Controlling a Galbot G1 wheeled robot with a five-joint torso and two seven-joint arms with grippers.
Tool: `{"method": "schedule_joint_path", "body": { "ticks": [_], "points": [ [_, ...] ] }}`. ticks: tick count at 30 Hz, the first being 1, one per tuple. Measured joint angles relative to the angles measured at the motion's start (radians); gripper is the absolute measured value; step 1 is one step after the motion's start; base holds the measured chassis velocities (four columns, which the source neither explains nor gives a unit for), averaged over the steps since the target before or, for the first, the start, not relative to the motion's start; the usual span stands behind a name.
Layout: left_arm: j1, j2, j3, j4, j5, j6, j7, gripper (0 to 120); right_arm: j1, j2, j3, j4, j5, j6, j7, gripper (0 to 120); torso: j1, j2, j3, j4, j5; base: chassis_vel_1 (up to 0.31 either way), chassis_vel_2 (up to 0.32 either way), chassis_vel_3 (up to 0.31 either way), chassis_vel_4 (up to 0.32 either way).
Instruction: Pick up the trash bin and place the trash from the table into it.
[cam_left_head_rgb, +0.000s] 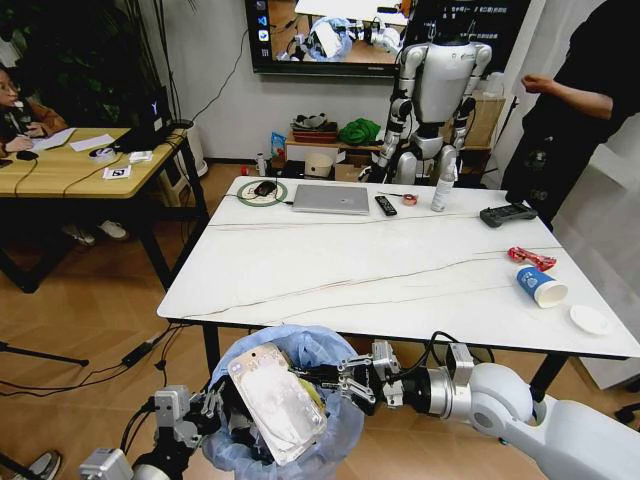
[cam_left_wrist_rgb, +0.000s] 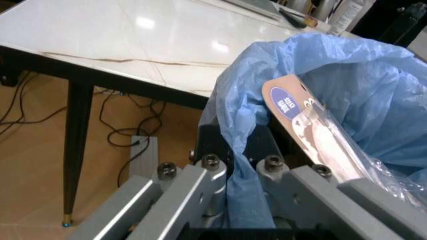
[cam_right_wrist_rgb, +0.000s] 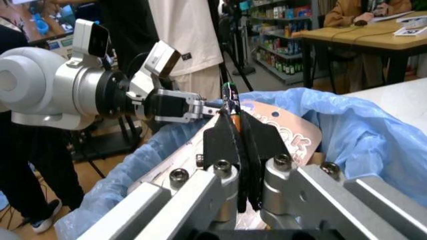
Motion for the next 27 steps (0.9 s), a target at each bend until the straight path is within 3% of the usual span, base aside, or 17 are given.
{"method": "schedule_joint_path", "body": {
  "ticks": [20, 25, 27],
  "points": [
    [0.002, 0.0, 0.003, 0.006, 0.002, 0.001, -0.001, 0, 0.018, 0.016, 0.021, 0.004, 0.015, 0.0, 0.006, 69, 0.0, 0.0, 0.0, 0.0, 0.0, 0.0, 0.0, 0.0, 0.0],
    [-0.001, -0.001, 0.005, 0.01, 0.008, 0.001, -0.001, 0, 0.027, 0.032, 0.113, 0.028, 0.065, -0.001, 0.131, 90, 0.0, 0.0, 0.0, 0.0, 0.0, 0.0, 0.0, 0.0, 0.0],
    [-0.002, 0.0, 0.005, 0.011, 0.011, 0.001, 0.0, 0, 0.028, 0.032, 0.128, 0.03, 0.071, 0.002, 0.176, 94, 0.0, 0.0, 0.0, 0.0, 0.0001, 0.0, 0.0, 0.0, 0.0]
  ]
}}
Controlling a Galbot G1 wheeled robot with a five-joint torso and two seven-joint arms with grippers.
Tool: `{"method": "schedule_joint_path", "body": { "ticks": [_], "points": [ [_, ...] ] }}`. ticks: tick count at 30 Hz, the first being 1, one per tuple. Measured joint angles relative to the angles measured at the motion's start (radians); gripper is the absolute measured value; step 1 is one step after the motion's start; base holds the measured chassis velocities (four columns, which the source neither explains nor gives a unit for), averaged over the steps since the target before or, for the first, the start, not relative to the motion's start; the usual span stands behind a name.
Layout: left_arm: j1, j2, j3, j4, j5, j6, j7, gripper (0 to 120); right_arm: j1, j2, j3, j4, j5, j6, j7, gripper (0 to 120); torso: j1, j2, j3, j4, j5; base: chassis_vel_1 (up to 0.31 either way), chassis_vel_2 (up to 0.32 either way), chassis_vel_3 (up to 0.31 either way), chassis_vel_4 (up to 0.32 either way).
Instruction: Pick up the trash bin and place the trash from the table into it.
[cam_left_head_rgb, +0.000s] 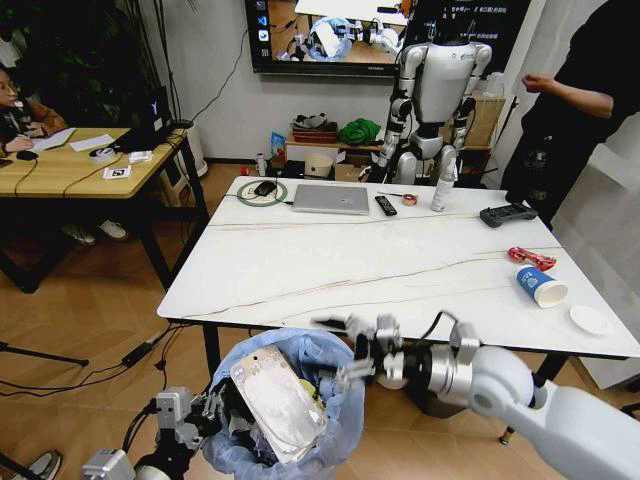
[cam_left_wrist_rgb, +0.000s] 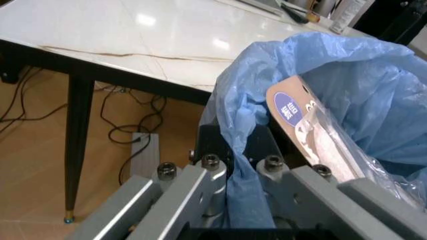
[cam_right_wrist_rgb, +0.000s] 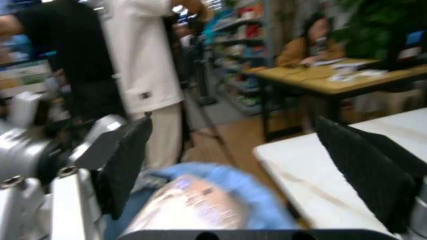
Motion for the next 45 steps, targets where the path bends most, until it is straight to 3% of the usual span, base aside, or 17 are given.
{"method": "schedule_joint_path", "body": {
  "ticks": [3, 4, 7, 10, 11, 13, 16, 18, 23, 25, 30, 31, 36, 45],
  "points": [
    [-0.005, 0.006, 0.003, 0.005, 0.005, -0.001, 0.001, 0, -0.013, 0.0, 0.09, -0.008, 0.032, 0.035, 0.122, 100, 0.0, 0.0, 0.0, 0.0002, -0.0001, 0.0, 0.0, 0.0, 0.0],
    [-0.005, 0.006, 0.003, 0.005, 0.005, -0.001, 0.001, 0, -0.013, 0.0, 0.09, -0.008, 0.032, 0.035, 0.122, 100, 0.0, 0.0, 0.0, 0.0002, -0.0001, 0.0, 0.0, 0.0, 0.0],
    [-0.017, 0.014, 0.009, 0.016, 0.006, -0.003, 0.002, 0, -0.073, 0.0, 0.223, -0.046, 0.044, 0.062, 0.12, 100, 0.0, 0.0, 0.0, 0.0002, -0.0001, 0.0, 0.0, 0.0, 0.0],
    [-0.037, 0.027, 0.019, 0.039, 0.007, -0.007, 0.005, 0, -0.23, 0.008, 0.429, -0.116, -0.01, 0.107, 0.11, 100, 0.0, 0.0, 0.0, 0.0002, 0.0, 0.0, 0.0, 0.0, 0.0],
    [-0.037, 0.027, 0.019, 0.039, 0.007, -0.007, 0.005, 0, -0.23, 0.008, 0.429, -0.116, -0.01, 0.107, 0.11, 100, 0.0, 0.0, 0.0, 0.0002, 0.0, 0.0, 0.0, 0.0, 0.0],
    [-0.047, 0.034, 0.027, 0.052, 0.011, -0.01, 0.005, 0, -0.346, 0.029, 0.543, -0.16, -0.081, 0.155, 0.116, 100, 0.0, 0.0, 0.0, -0.0001, 0.0004, 0.0, 0.0, 0.0, 0.0],
    [-0.061, 0.05, 0.036, 0.075, 0.013, -0.016, 0.007, 0, -0.551, 0.118, 0.768, -0.172, -0.208, 0.2, 0.176, 100, 0.0, 0.0, 0.0, -0.0004, -0.0005, 0.0, 0.0, 0.0, 0.0],
    [-0.063, 0.054, 0.037, 0.079, 0.013, -0.017, 0.008, 0, -0.584, 0.139, 0.804, -0.167, -0.224, 0.202, 0.186, 100, 0.0, 0.0, 0.0, -0.0005, -0.0001, 0.0, 0.0, 0.0, 0.0],
    [-0.069, 0.088, 0.042, 0.104, 0.018, -0.021, 0.017, 0, -0.759, 0.352, 1.035, -0.134, -0.321, 0.238, 0.087, 100, 0.0, 0.0, 0.0, 0.0002, -0.0004, 0.0, 0.0, 0.0, 0.0],
    [-0.07, 0.094, 0.044, 0.106, 0.021, -0.021, 0.018, 0, -0.777, 0.391, 1.058, -0.127, -0.34, 0.242, 0.074, 100, 0.0, 0.0, 0.0, 0.0, -0.0004, 0.0, 0.0, 0.0, 0.0],
    [-0.078, 0.138, 0.057, 0.123, 0.021, -0.024, 0.019, 0, -0.838, 0.671, 1.157, -0.093, -0.426, 0.272, -0.024, 100, 0.0, 0.0, 0.0, -0.0003, -0.0001, 0.0, 0.0, 0.0, 0.0],
    [-0.078, 0.138, 0.057, 0.123, 0.021, -0.024, 0.019, 0, -0.838, 0.671, 1.157, -0.093, -0.426, 0.272, -0.024, 100, 0.0, 0.0, 0.0, -0.0003, -0.0001, 0.0, 0.0, 0.0, 0.0],
    [-0.106, 0.191, 0.062, 0.146, -0.024, -0.027, 0.011, 0, -0.892, 0.825, 1.175, -0.04, -0.433, 0.305, -0.088, 100, 0.0, 0.0, 0.0, 0.0001, 0.0, 0.0, 0.0, 0.0, 0.0],
    [-0.159, 0.249, 0.06, 0.148, -0.087, -0.014, -0.007, 0, -0.949, 0.951, 1.141, 0.007, -0.497, 0.351, -0.085, 100, 0.0, 0.0, 0.0, 0.0, -0.0003, 0.0, 0.0, 0.0, 0.0]
  ]
}}
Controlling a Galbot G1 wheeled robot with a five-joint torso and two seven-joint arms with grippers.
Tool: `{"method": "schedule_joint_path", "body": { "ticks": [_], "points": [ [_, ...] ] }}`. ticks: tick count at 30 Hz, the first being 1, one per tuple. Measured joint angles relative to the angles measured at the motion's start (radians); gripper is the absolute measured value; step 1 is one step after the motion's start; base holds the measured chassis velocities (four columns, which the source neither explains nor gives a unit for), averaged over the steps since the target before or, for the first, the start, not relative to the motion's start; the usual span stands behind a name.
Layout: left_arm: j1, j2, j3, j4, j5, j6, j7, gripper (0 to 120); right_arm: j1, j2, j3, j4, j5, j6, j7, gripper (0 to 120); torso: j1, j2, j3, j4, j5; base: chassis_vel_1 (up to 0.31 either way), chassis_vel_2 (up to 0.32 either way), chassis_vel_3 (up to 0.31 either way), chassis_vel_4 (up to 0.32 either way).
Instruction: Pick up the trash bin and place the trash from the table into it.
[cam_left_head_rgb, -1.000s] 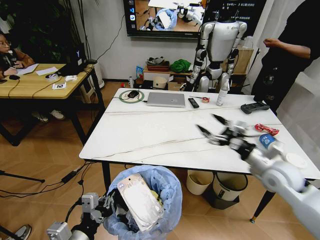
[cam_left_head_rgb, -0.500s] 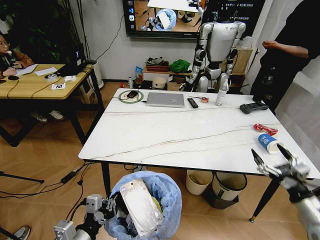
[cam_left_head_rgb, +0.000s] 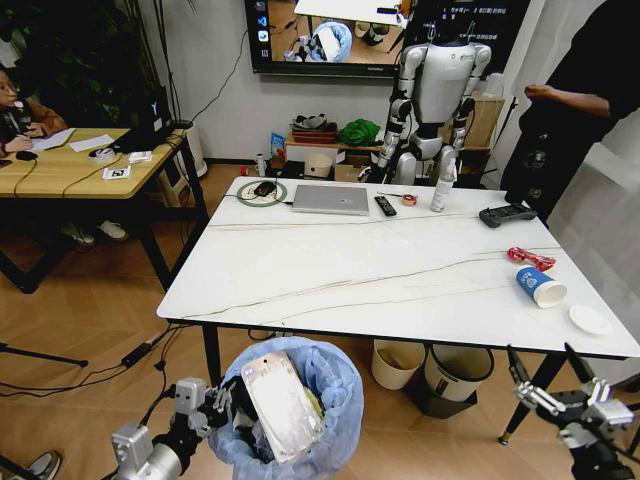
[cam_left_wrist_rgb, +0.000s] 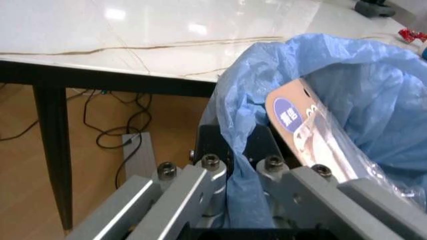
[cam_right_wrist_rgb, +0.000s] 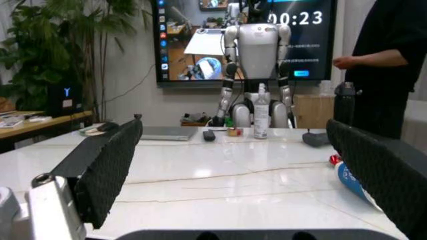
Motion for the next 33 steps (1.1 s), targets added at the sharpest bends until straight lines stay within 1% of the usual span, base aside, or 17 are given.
{"method": "schedule_joint_path", "body": {
  "ticks": [3, 5, 7, 11, 13, 14, 15, 16, 18, 20, 22, 26, 33],
  "points": [
    [-0.008, -0.007, 0.0, 0.008, -0.004, 0.0, 0.0, 0, 0.001, 0.019, 0.0, -0.001, -0.004, 0.004, 0.016, 100, 0.0, 0.0, 0.0, -0.0001, 0.0, 0.0, 0.0, 0.0, 0.0],
    [-0.003, -0.031, 0.0, 0.013, 0.004, 0.001, 0.001, 0, 0.009, 0.024, 0.001, -0.014, 0.007, 0.004, 0.021, 100, 0.0, 0.0, 0.0, 0.0, 0.0001, 0.0, 0.0, 0.0, 0.0],
    [0.002, -0.04, 0.0, 0.013, 0.007, 0.0, 0.001, 0, 0.011, 0.023, 0.001, -0.019, 0.01, 0.004, 0.022, 100, 0.0, 0.0, 0.0, 0.0001, 0.0001, 0.0, 0.0, 0.0, 0.0],
    [0.03, -0.088, -0.009, 0.018, 0.031, -0.009, 0.014, 0, 0.035, 0.007, 0.006, -0.053, 0.032, 0.012, 0.02, 100, 0.0, 0.0, 0.0, 0.0001, 0.0001, 0.0, 0.0, 0.0, 0.0],
    [0.031, -0.092, -0.01, 0.019, 0.032, -0.01, 0.014, 0, 0.038, 0.004, 0.006, -0.06, 0.034, 0.015, 0.018, 100, 0.0, 0.0, 0.0, 0.0001, 0.0, 0.0, 0.0, 0.0, 0.0],
    [0.037, -0.107, -0.015, 0.02, 0.033, -0.01, 0.014, 0, 0.05, -0.004, 0.006, -0.079, 0.038, 0.029, 0.008, 100, 0.0, 0.0, 0.0, 0.0002, 0.0003, 0.0, 0.0, 0.0, 0.0],
    [0.051, -0.137, -0.015, 0.019, 0.05, -0.011, 0.015, 0, 0.06, -0.008, 0.002, -0.108, 0.054, 0.051, -0.022, 100, 0.0, 0.0, 0.0, 0.0001, 0.0001, 0.0, 0.0, 0.0, 0.0],
    [0.059, -0.149, -0.013, 0.018, 0.063, -0.013, 0.017, 0, 0.061, -0.006, -0.002, -0.121, 0.059, 0.06, -0.033, 100, 0.0, 0.0, 0.0, 0.0, 0.0002, 0.0, 0.0, 0.0, 0.0],
    [0.064, -0.156, -0.012, 0.018, 0.072, -0.016, 0.019, 0, 0.061, -0.004, -0.004, -0.129, 0.062, 0.067, -0.039, 100, 0.0, 0.0, 0.0, 0.0, 0.0003, 0.0, 0.0, 0.0, 0.0],
    [0.083, -0.183, -0.012, 0.012, 0.097, -0.027, 0.027, 0, 0.066, 0.002, -0.009, -0.155, 0.068, 0.096, -0.059, 100, 0.0, 0.0, 0.0, 0.0001, 0.0003, 0.0, 0.0, 0.0, 0.0],
    [0.074, -0.202, -0.013, 0.007, 0.102, -0.028, 0.029, 0, 0.088, 0.0, -0.009, -0.171, 0.069, 0.103, -0.064, 100, 0.0, 0.0, 0.0, 0.0002, 0.0002, -0.019, -0.033, 0.026, 0.024],
    [0.068, -0.21, -0.014, 0.0, 0.105, -0.028, 0.028, 0, 0.103, 0.002, -0.008, -0.173, 0.074, 0.099, -0.064, 100, 0.0, 0.0, 0.0, 0.0001, 0.0003, -0.076, -0.073, 0.077, 0.088],
    [0.054, -0.207, -0.006, 0.024, 0.104, -0.024, 0.027, 0, 0.129, 0.007, -0.017, -0.191, 0.073, 0.092, -0.062, 100, 0.0, 0.0, 0.0, -0.0001, 0.0004, -0.125, -0.123, 0.121, 0.126]
  ]
}}
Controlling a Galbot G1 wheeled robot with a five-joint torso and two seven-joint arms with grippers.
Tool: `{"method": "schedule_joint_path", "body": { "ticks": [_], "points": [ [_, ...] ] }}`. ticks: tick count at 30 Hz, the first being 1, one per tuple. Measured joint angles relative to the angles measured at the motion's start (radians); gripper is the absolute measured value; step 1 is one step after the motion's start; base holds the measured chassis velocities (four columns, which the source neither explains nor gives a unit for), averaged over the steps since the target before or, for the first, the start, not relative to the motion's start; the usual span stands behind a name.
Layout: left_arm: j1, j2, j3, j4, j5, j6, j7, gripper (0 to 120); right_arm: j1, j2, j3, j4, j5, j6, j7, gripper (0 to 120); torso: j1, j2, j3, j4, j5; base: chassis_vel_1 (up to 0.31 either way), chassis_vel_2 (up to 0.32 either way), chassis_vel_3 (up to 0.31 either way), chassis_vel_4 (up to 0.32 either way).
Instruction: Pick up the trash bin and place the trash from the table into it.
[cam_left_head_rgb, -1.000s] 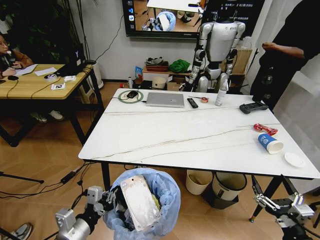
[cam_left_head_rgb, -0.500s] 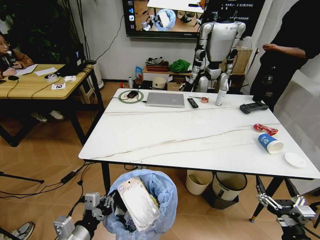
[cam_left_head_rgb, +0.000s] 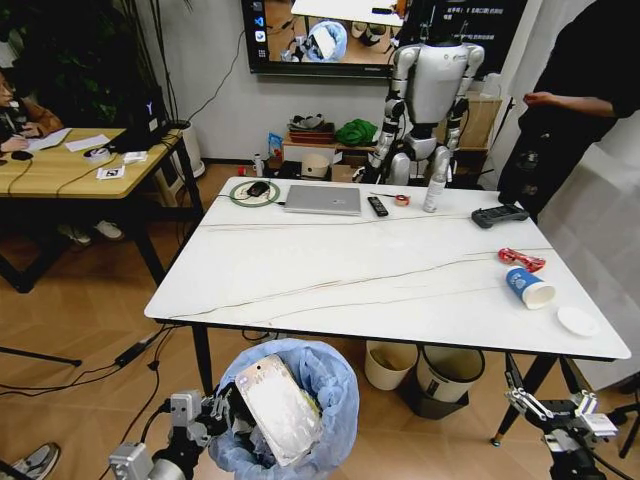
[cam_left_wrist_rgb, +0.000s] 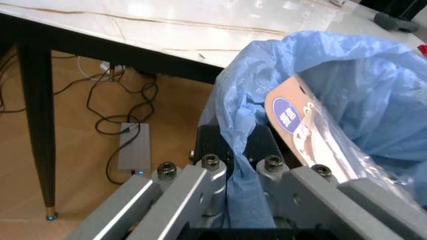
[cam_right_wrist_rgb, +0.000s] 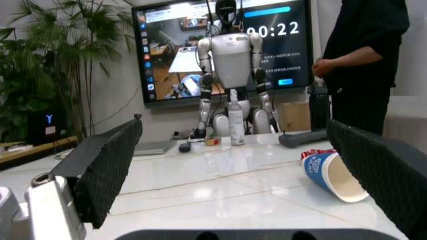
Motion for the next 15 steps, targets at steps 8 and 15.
{"method": "schedule_joint_path", "body": {
  "ticks": [8, 15],
  "points": [
    [-0.009, 0.003, 0.014, 0.017, 0.0, 0.005, -0.001, 0, 0.016, -0.005, -0.003, 0.0, -0.002, -0.013, 0.007, 100, 0.0, 0.0, 0.0, 0.0001, -0.0003, -0.09, -0.094, 0.098, 0.099],
    [-0.018, 0.0, 0.02, 0.023, -0.001, 0.011, -0.004, 0, 0.024, -0.011, -0.003, 0.0, -0.002, -0.019, 0.015, 100, 0.0, 0.0, 0.0, 0.0001, -0.0003, -0.086, -0.086, 0.094, 0.081]
  ]
}}
